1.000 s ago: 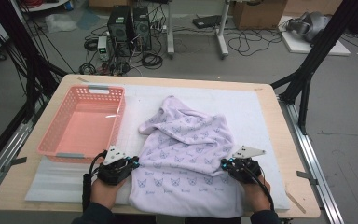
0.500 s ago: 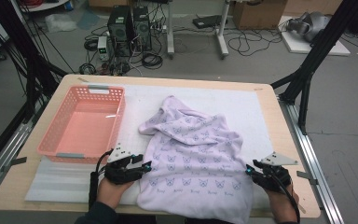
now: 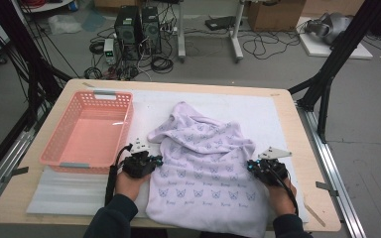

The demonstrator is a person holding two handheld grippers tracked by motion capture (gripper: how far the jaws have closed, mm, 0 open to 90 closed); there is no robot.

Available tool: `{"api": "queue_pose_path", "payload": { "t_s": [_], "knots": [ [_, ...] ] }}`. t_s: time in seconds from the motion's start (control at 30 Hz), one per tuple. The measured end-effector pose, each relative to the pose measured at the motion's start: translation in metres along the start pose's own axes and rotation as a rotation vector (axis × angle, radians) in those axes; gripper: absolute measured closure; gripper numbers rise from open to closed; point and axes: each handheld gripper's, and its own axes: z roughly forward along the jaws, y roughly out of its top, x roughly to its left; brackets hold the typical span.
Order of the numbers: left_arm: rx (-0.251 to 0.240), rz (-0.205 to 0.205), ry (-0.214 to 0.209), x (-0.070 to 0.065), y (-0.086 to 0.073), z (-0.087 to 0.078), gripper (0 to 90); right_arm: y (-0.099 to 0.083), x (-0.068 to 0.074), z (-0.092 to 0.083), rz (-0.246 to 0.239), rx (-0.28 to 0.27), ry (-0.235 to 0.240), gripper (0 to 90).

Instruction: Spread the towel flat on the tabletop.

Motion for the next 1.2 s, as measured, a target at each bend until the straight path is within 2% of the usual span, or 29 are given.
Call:
{"api": "queue_pose_path", "payload": {
  "t_s": [0.07, 0.13, 0.23, 0.33, 0.37, 0.4, 0.43, 0.47, 0.5, 0.57, 0.63, 0.7, 0.87, 1.0, 1.1, 1.2],
  "knots": [
    [-0.044, -0.013, 0.027, 0.004, 0.007, 0.003, 87.2, 0.006, -0.005, 0.007, 0.011, -0.014, -0.036, 86.8],
    [-0.054, -0.019, 0.060, 0.009, 0.015, 0.006, 87.2, 0.012, -0.010, 0.013, 0.012, -0.033, -0.075, 86.8],
    [-0.104, -0.040, 0.086, 0.012, 0.025, 0.013, 87.2, 0.019, -0.017, 0.019, 0.021, -0.061, -0.126, 86.8],
    [-0.126, -0.013, 0.110, 0.015, 0.035, 0.022, 87.2, 0.024, -0.023, 0.025, 0.024, -0.081, -0.180, 86.8],
    [-0.145, -0.015, 0.106, 0.015, 0.038, 0.025, 87.0, 0.026, -0.024, 0.027, 0.025, -0.084, -0.203, 86.8],
    [-0.158, -0.039, 0.097, 0.016, 0.039, 0.026, 86.2, 0.027, -0.025, 0.028, 0.032, -0.090, -0.227, 86.7],
    [-0.168, -0.082, 0.097, 0.017, 0.039, 0.026, 80.6, 0.028, -0.025, 0.029, 0.041, -0.092, -0.248, 86.3],
    [-0.164, -0.120, 0.070, 0.018, 0.039, 0.026, 65.7, 0.028, -0.026, 0.031, 0.051, -0.087, -0.248, 84.9],
    [-0.146, -0.133, 0.043, 0.018, 0.039, 0.025, 56.1, 0.027, -0.026, 0.032, 0.062, -0.078, -0.236, 81.7],
    [-0.120, -0.079, 0.021, 0.013, 0.036, 0.020, 50.1, 0.025, -0.026, 0.030, 0.059, -0.069, -0.220, 74.6],
    [-0.088, -0.025, 0.008, 0.007, 0.034, 0.015, 48.6, 0.021, -0.026, 0.023, 0.055, -0.084, -0.207, 69.7],
    [-0.101, 0.004, -0.010, 0.002, 0.031, 0.009, 47.5, 0.017, -0.025, 0.016, 0.068, -0.099, -0.181, 66.1],
    [-0.084, 0.048, -0.022, -0.006, 0.023, -0.003, 45.5, 0.007, -0.020, -0.004, 0.043, -0.107, -0.112, 61.5],
    [-0.058, 0.040, -0.066, -0.011, 0.008, -0.014, 43.9, -0.002, -0.013, -0.019, 0.036, -0.123, -0.075, 59.1],
    [-0.036, 0.058, -0.081, -0.015, -0.004, -0.023, 44.6, -0.008, -0.006, -0.029, 0.026, -0.123, -0.063, 57.8],
    [-0.046, 0.049, -0.102, -0.018, -0.014, -0.035, 45.9, -0.016, 0.001, -0.038, 0.012, -0.126, -0.039, 57.3]
  ]
}}
